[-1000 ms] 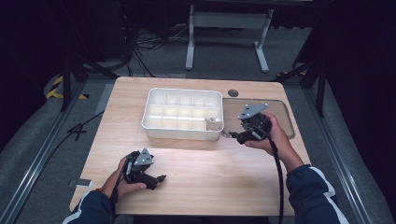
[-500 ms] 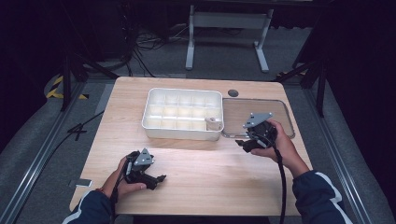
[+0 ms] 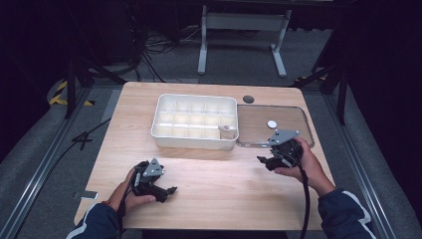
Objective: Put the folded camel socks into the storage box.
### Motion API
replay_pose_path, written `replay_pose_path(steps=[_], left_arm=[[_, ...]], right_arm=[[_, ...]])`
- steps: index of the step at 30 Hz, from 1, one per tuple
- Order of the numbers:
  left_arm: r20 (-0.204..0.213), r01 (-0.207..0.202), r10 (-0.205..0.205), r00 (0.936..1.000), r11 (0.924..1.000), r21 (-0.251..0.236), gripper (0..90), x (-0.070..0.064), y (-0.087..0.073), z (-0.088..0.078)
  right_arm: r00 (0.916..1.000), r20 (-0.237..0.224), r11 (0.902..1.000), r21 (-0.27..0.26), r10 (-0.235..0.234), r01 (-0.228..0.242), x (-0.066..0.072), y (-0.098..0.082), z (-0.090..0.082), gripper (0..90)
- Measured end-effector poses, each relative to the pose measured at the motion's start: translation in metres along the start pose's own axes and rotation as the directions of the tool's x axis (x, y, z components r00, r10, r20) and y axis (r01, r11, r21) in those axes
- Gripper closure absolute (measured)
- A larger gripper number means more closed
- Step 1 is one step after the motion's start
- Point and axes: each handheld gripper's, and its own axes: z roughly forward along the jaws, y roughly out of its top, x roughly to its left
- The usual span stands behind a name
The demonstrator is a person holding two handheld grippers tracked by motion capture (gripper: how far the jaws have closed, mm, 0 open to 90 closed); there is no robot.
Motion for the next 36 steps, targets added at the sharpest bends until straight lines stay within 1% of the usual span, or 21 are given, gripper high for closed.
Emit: replay_pose_path(steps=[10,13,16,23,27,29,31,32,36], left_arm=[[0.0,0.0,0.0,1.0,1.0,0.0,9.1,0.0,0.0,0.0],[-0.001,0.0,0.0,1.0,1.0,0.001,9.1,0.0,0.0,0.0],[-0.001,0.0,0.0,1.0,1.0,0.001,9.1,0.0,0.0,0.0],[0.0,0.0,0.0,1.0,1.0,0.0,9.1,0.0,0.0,0.0],[0.0,0.001,-0.001,1.0,1.0,-0.001,9.1,0.0,0.0,0.0],[0.0,0.0,0.0,1.0,1.0,0.0,9.1,0.0,0.0,0.0],[-0.001,0.0,0.0,1.0,1.0,0.001,9.1,0.0,0.0,0.0],[0.0,0.0,0.0,1.0,1.0,0.0,9.1,0.0,0.0,0.0],[-0.001,0.0,0.0,1.0,1.0,0.001,9.1,0.0,0.0,0.0]], right_arm=[[0.9999,0.006,0.9999,-0.007,0.014,-0.014,0.002,-0.022,-0.002,28.5],[0.9998,0.01,0.9999,0.0,0.017,-0.017,0.002,-0.03,-0.002,28.5],[0.9997,0.004,0.9997,0.002,0.023,-0.023,0.003,-0.037,-0.003,28.5],[0.9996,0.017,0.9997,0.009,0.022,-0.022,0.006,-0.055,-0.006,28.6],[0.9992,0.017,0.9994,0.006,0.035,-0.035,0.008,-0.069,-0.008,28.7],[0.9991,0.021,0.9993,0.006,0.036,-0.036,0.008,-0.072,-0.009,28.8],[0.9983,0.011,0.9982,0.013,0.058,-0.058,0.008,-0.083,-0.01,28.7],[0.9983,0.01,0.9983,0.011,0.057,-0.057,0.008,-0.086,-0.01,28.7],[0.9949,0.01,0.995,0.005,0.1,-0.1,0.007,-0.104,-0.013,28.9]])
